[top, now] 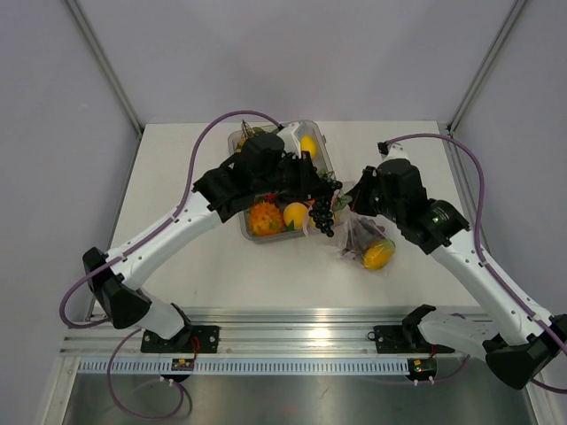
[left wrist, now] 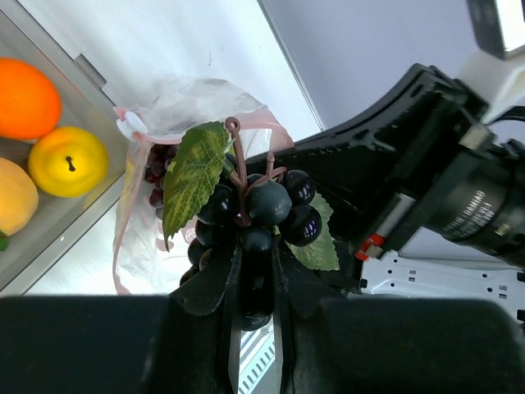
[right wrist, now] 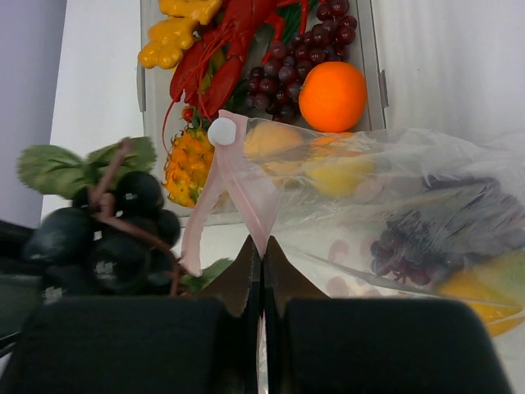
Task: Place the food in the zip-top bag and seal the zipper
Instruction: Place the fake fruit in the zipper food storage bag.
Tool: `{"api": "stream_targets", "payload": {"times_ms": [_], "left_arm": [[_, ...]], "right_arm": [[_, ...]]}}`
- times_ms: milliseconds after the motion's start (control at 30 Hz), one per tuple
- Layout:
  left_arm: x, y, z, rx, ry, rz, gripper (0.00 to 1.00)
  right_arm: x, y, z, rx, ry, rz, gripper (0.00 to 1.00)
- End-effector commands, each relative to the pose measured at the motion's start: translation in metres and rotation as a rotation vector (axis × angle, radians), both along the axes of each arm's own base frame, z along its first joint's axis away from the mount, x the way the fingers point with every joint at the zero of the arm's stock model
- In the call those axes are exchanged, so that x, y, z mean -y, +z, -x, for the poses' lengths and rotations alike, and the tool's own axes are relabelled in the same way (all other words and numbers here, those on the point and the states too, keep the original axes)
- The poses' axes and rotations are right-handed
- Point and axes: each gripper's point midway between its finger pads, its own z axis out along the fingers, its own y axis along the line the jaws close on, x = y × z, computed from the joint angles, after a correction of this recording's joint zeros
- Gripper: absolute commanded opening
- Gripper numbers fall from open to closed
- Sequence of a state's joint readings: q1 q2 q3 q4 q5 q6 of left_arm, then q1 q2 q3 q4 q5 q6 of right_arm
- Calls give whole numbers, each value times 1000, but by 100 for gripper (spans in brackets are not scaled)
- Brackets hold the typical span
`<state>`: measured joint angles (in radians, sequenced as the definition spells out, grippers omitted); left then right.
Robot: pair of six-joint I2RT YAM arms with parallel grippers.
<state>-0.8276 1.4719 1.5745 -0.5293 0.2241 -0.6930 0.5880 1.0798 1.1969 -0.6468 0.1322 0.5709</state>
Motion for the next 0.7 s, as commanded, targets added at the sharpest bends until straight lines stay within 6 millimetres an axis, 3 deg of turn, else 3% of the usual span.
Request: {"api": "stream_targets", "payload": {"times_ms": [0,167,233,300,333,400,500,533,667], "left_arm": [[21,4,-4,11,-30,70,0],[37,-33,-9,-29,-33,10,7],[41,-49,-9,-49,-46,-30,30],[43,-46,-6,-34,-75,-41,58],[38,-47,-6,-30,-66,-59,78],[29,-37,-10,23,-27,-72,91],[6,-17,-14,126,18,-115,95],[0,-1,-13,157,28,-109,94],[-25,17,-12,229,61,-171,86]], "right_arm": [[-8,43,-2,105,15,-117,0],[-11,49,0,118,27,-147,0],[-11,51,0,121,27,-150,0],[-9,52,2,126,20,-149,0],[-7,52,2,128,15,-147,0],[-4,52,3,132,4,-137,0],[1,51,3,137,-14,-130,0],[1,50,3,135,-18,-131,0],[3,49,2,134,-29,-124,0]]}}
